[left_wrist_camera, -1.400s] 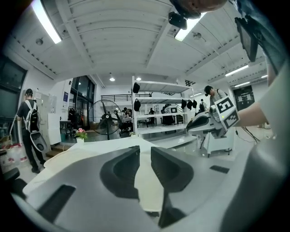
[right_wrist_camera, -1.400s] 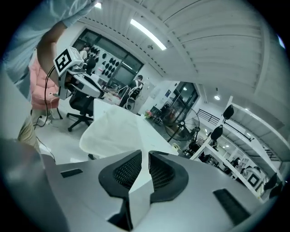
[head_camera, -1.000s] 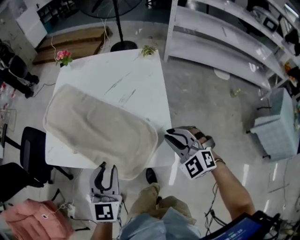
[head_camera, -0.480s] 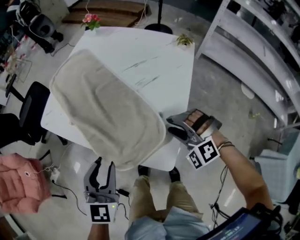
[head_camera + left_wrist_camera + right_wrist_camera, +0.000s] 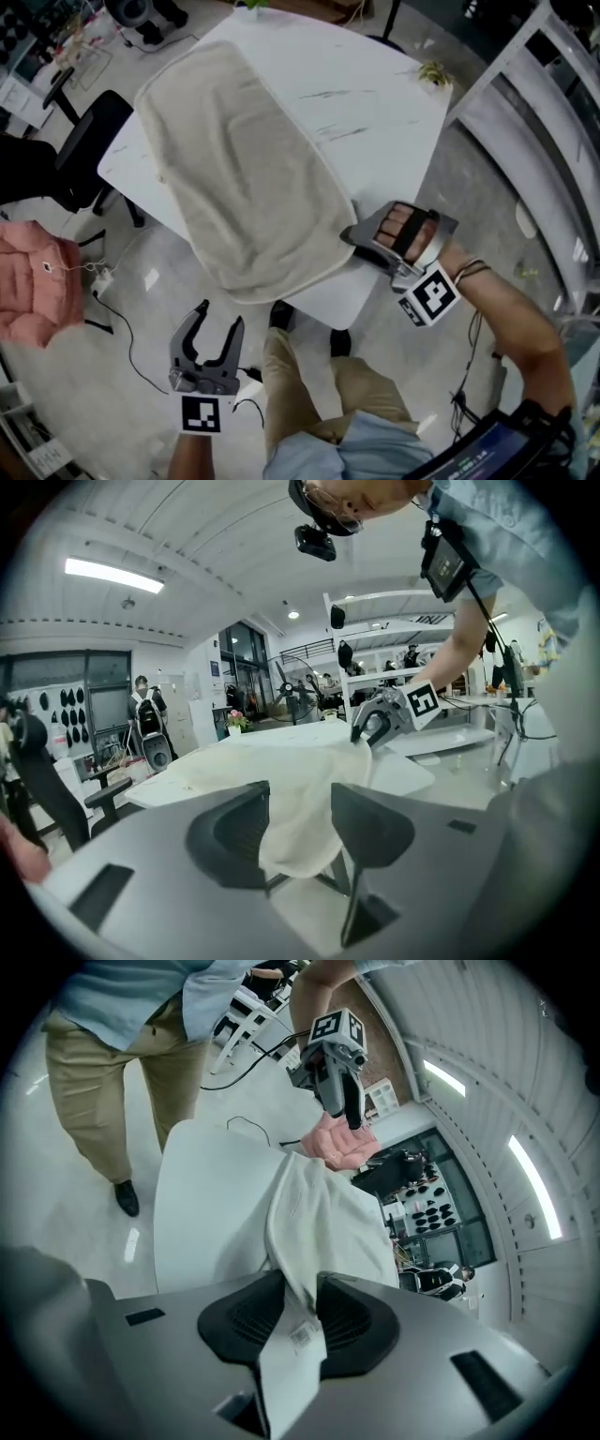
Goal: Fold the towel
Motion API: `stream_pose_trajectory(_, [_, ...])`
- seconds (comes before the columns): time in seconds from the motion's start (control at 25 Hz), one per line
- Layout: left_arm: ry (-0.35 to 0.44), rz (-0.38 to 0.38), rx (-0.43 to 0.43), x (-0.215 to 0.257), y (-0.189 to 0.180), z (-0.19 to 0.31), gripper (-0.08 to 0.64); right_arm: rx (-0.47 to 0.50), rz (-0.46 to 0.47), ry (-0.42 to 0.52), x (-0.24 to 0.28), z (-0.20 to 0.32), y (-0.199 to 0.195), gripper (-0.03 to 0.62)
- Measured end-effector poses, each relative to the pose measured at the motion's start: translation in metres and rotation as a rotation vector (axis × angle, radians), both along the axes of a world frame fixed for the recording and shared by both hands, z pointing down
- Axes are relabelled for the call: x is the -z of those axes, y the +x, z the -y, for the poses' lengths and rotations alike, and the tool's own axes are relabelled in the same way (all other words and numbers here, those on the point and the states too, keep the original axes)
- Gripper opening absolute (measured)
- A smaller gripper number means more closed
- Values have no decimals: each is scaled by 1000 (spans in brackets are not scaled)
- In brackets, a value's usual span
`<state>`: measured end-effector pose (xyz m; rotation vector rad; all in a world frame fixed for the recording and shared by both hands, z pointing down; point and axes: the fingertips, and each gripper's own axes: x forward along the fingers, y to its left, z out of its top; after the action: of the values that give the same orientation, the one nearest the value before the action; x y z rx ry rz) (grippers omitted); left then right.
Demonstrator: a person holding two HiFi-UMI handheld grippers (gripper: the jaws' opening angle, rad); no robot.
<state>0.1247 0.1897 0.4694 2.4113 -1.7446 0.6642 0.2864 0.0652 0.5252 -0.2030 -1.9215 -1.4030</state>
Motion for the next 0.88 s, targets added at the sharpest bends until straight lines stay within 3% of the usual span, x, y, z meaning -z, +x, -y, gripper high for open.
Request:
stream_pose_trajectory(0.12, [0, 65, -37, -15, 8, -6, 257, -19, 37, -81, 6, -6, -2, 34])
stream_pose_trajectory(0.32, [46, 201, -25, -34, 9, -5, 375, -96, 114, -263, 24, -3, -10, 31])
stream_pose_trajectory(0.48, [64, 261, -7, -46, 7, 5, 383, -130, 151, -377, 44, -2, -19, 31])
stream_pose_trajectory(0.64, [100, 284, -50, -73, 18, 12, 382, -154, 194, -444, 63, 0, -26, 31])
stream_pose_trajectory(0.88, [107, 445, -75, -99, 24, 18, 369, -197, 225, -541, 79, 4, -32, 31])
